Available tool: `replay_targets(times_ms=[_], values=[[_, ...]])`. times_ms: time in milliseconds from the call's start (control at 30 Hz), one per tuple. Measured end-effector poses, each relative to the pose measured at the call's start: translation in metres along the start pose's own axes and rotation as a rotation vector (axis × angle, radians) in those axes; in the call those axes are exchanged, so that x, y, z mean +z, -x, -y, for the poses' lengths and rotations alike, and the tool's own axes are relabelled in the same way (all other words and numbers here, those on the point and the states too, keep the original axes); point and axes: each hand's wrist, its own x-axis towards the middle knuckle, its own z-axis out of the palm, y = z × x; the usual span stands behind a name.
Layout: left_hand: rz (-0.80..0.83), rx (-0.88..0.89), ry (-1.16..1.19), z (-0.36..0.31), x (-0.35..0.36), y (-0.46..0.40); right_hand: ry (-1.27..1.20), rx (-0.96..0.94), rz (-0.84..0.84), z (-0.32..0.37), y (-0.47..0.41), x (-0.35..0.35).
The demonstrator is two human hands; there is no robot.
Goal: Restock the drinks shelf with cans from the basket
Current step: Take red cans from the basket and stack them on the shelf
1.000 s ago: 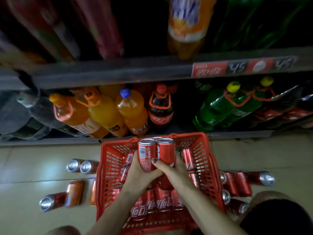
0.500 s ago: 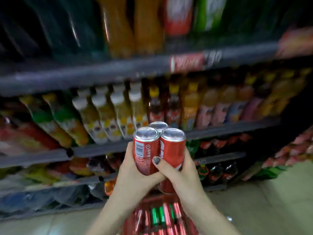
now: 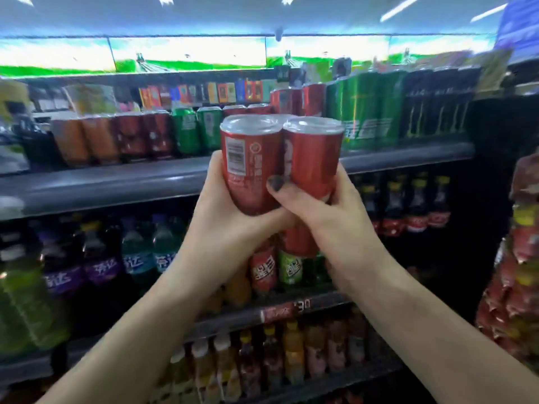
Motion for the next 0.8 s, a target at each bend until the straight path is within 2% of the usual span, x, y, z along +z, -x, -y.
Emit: replay_targets(times_ms=[133, 267, 533, 800], values=[[0.012, 0.083, -0.001, -0.012, 0.007, -0.062, 0.021, -0.08, -0.012, 0.028, -0.061, -0.005], [-0.028, 0.119, 0.001, -0.013, 0.013, -0.12, 0.027, -0.076, -0.017, 0.044, -0.119, -0.009], [-0.006, 0.062, -0.01, 0.021, 0.025, -0.206, 0.037, -0.008, -0.011, 0.032, -0.204, -0.028], [0.082, -0.065, 0.026, 0.068, 0.039, -0.237, 0.074, 0.058, -0.043, -0.009, -0.244, -0.044]])
